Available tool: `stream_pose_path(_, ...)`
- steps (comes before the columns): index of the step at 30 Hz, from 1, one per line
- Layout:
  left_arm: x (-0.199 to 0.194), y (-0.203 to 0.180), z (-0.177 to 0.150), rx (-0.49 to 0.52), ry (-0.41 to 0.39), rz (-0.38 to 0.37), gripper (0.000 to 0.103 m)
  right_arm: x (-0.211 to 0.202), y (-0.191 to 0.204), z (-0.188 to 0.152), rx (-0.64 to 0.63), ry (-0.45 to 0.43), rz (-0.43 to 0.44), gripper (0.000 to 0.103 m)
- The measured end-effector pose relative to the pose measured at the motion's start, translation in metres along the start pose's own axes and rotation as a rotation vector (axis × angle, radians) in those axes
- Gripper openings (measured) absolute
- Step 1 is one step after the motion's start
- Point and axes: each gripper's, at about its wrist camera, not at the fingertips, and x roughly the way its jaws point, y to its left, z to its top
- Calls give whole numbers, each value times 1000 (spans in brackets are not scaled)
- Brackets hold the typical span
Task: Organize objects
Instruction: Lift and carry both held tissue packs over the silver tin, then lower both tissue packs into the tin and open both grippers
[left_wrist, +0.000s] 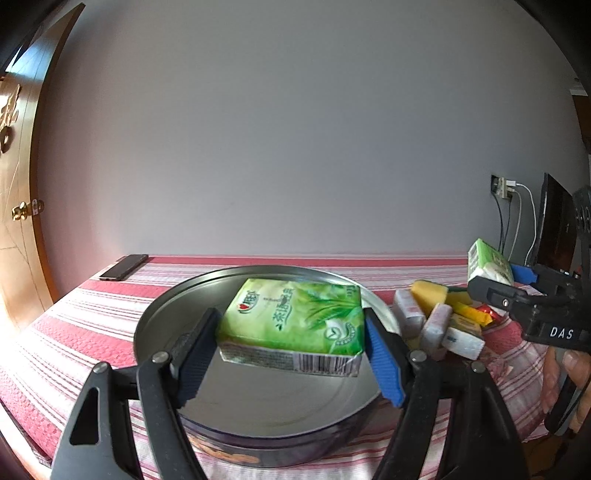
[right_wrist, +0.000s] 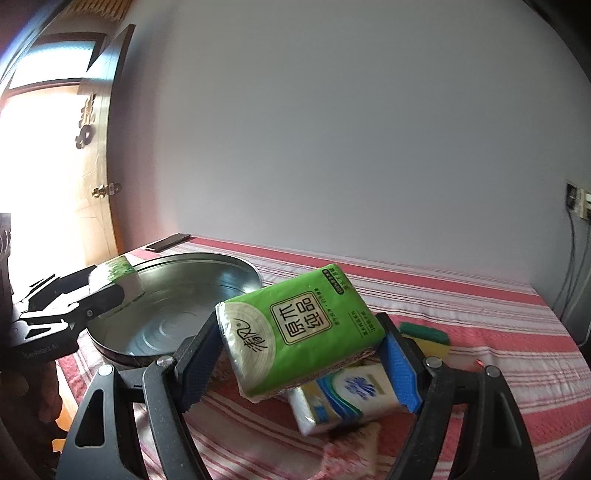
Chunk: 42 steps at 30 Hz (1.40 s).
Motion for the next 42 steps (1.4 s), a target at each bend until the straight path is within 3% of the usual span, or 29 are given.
stream_pose_path(22, 38, 54, 15, -6, 97, 97, 76, 91, 59, 45, -79, 135, 122, 81)
stream_pose_path(42, 78, 72, 31, 9, 203, 108, 76, 154, 78, 53, -113, 259, 113, 81)
